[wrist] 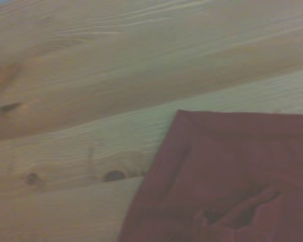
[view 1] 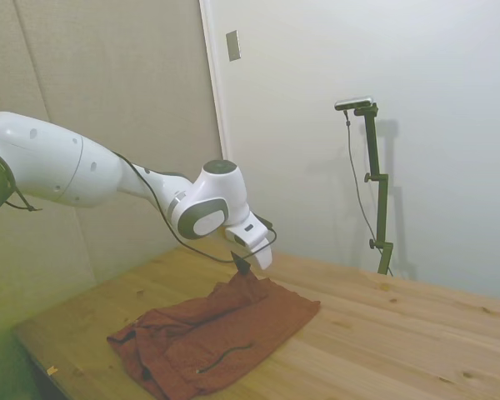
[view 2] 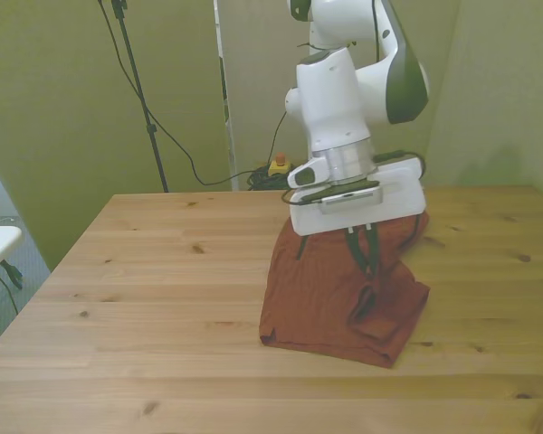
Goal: Unfold the shorts
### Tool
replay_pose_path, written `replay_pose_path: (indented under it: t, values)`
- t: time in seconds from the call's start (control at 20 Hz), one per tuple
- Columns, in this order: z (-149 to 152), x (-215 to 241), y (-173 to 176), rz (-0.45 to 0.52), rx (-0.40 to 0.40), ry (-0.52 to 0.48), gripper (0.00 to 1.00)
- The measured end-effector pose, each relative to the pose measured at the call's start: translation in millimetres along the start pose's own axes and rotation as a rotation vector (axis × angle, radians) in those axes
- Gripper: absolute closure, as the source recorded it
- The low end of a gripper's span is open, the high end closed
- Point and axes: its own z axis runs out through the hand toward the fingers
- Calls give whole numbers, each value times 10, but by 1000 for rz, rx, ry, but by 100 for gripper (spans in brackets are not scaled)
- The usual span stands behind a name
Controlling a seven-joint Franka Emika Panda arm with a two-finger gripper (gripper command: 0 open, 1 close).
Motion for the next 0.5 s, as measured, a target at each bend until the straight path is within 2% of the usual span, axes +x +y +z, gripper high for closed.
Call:
replay_pose_path:
  t: [0.2,0.5]
  values:
    - [-66,-169,-352,-26,11,25,100]
    - [270,-354,-879,-58,4,20,100]
